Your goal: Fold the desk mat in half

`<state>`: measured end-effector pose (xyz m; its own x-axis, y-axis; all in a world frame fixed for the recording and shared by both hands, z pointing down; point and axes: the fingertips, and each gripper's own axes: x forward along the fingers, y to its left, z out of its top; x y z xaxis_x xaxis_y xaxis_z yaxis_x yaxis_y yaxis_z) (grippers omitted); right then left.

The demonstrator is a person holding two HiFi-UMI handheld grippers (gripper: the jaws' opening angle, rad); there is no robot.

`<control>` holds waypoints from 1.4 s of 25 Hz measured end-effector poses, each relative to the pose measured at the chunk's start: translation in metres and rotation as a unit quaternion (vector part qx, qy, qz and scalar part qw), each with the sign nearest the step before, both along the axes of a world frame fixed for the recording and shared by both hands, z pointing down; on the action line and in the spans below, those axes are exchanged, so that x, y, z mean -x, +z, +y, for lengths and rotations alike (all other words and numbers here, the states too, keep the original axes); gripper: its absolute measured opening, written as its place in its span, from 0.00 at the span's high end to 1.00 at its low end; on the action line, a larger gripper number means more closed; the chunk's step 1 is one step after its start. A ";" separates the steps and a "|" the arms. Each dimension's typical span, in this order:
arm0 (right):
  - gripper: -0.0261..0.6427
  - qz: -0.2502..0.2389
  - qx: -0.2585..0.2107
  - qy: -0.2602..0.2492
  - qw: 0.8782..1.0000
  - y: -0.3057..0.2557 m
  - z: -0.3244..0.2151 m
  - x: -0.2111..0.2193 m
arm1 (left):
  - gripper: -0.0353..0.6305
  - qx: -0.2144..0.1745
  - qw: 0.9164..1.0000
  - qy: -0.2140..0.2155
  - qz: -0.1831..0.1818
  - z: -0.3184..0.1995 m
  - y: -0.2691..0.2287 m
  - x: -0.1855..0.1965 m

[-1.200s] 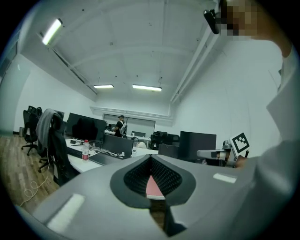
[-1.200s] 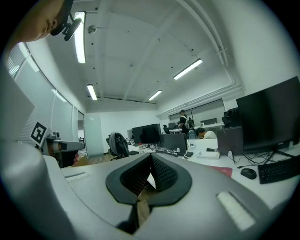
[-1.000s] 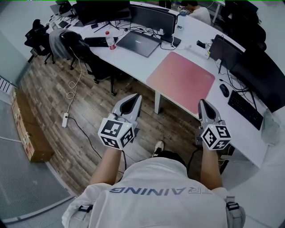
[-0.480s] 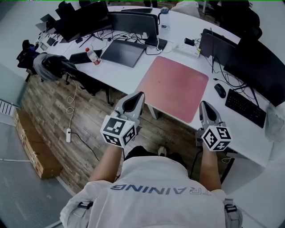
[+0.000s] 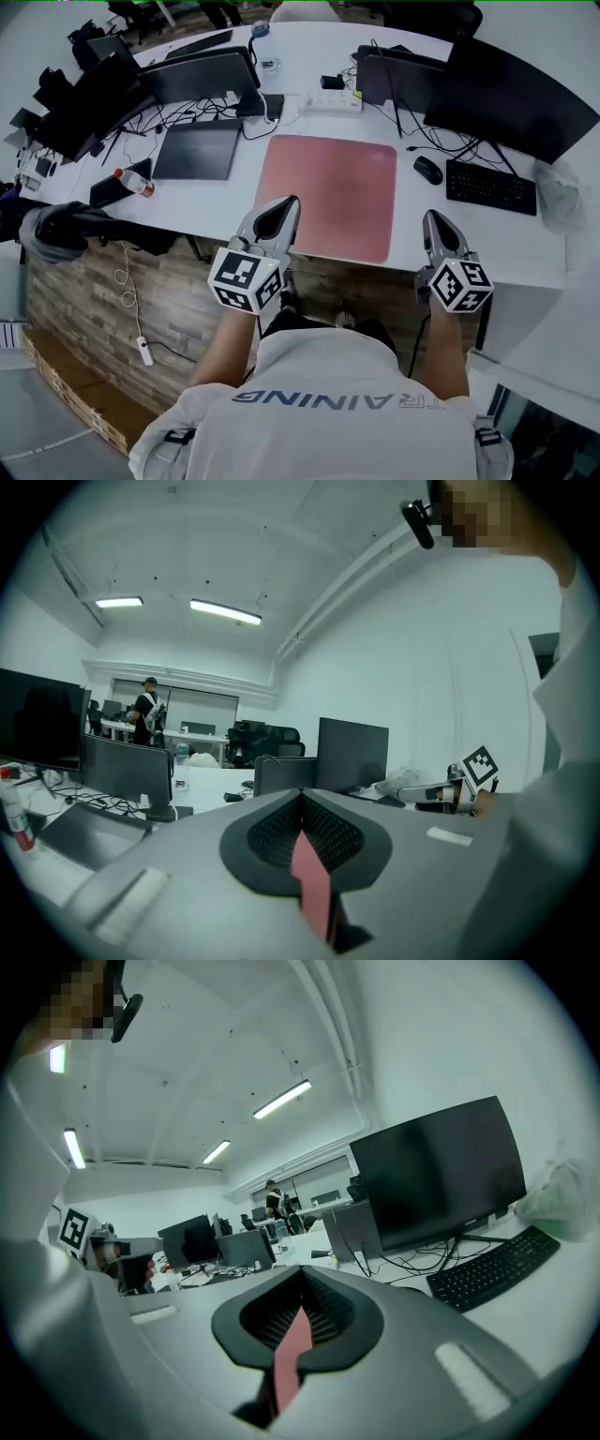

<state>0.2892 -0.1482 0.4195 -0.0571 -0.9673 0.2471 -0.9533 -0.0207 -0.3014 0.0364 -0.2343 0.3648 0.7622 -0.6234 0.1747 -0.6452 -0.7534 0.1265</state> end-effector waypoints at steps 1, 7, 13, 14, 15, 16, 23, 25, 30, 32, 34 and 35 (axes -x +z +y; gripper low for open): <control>0.94 0.002 0.003 0.013 1.000 -0.002 -0.002 0.004 | 0.94 0.002 1.000 0.015 0.002 -0.010 0.000 -0.001; 0.94 0.035 0.024 0.078 0.996 -0.013 -0.028 0.036 | 0.94 0.012 0.996 0.087 0.012 -0.071 0.010 0.009; 0.94 0.049 0.061 0.153 0.985 0.009 -0.030 0.054 | 0.94 0.049 0.988 0.147 0.002 -0.102 0.049 0.019; 0.94 0.048 0.070 0.167 0.982 0.016 -0.025 0.054 | 0.94 0.054 0.987 0.153 0.002 -0.103 0.053 0.018; 0.94 0.045 0.081 0.180 0.979 0.023 -0.018 0.053 | 0.94 0.057 0.986 0.158 0.001 -0.103 0.056 0.016; 0.94 0.040 0.095 0.192 0.976 0.033 -0.012 0.051 | 0.94 0.059 0.985 0.162 0.001 -0.102 0.058 0.014; 0.92 0.024 0.219 0.215 0.951 0.107 0.028 0.037 | 0.94 0.078 0.980 0.181 -0.008 -0.078 0.070 0.000; 0.80 0.013 0.255 0.200 0.946 0.135 0.032 0.040 | 0.94 0.085 0.980 0.182 -0.014 -0.071 0.076 -0.002; 0.80 0.004 0.333 0.178 0.926 0.204 0.041 0.045 | 0.94 0.097 0.980 0.174 -0.027 -0.057 0.088 -0.004; 0.80 -0.003 0.351 0.175 0.920 0.228 0.045 0.048 | 0.94 0.098 0.980 0.170 -0.035 -0.054 0.091 -0.002; 0.80 -0.012 0.364 0.177 0.914 0.248 0.050 0.049 | 0.94 0.101 0.980 0.164 -0.042 -0.051 0.093 0.004; 0.80 -0.018 0.370 0.179 0.911 0.256 0.052 0.048 | 0.94 0.102 0.981 0.159 -0.044 -0.051 0.094 0.007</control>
<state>0.2411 -0.0963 0.6758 0.2086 -0.4951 0.8434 -0.8349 -0.5392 -0.1100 0.0293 -0.2855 0.4587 0.8889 -0.3018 0.3445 -0.3971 -0.8828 0.2511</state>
